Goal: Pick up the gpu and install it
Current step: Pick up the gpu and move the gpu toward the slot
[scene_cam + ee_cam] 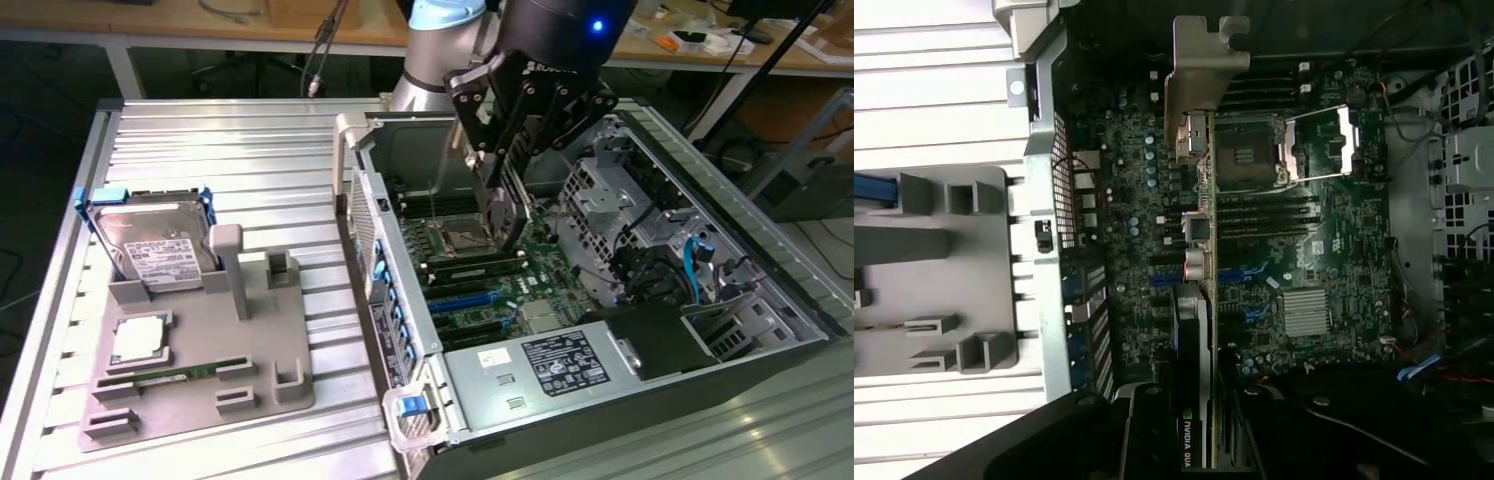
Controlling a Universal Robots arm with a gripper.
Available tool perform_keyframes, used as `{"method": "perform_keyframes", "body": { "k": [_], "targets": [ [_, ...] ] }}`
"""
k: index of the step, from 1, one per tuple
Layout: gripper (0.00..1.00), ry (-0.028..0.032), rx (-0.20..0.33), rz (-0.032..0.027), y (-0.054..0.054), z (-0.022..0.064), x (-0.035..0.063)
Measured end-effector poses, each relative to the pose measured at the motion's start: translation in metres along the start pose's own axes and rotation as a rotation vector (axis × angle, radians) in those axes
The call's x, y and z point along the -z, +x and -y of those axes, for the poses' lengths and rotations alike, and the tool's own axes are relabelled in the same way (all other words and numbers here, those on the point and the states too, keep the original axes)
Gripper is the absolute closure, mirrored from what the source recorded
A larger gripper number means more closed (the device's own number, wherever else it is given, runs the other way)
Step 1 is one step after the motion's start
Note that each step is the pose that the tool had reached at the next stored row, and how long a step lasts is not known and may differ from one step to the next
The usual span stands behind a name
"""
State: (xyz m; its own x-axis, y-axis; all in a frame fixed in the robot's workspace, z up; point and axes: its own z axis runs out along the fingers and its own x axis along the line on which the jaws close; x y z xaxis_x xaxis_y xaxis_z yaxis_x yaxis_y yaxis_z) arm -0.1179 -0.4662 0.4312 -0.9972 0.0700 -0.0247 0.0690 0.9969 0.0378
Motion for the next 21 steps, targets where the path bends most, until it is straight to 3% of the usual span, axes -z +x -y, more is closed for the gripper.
{"method": "perform_keyframes", "body": {
  "k": [21],
  "targets": [
    [0.73, 0.0, 0.0, 0.0, -0.025, -0.0017, -0.0007]
  ]
}}
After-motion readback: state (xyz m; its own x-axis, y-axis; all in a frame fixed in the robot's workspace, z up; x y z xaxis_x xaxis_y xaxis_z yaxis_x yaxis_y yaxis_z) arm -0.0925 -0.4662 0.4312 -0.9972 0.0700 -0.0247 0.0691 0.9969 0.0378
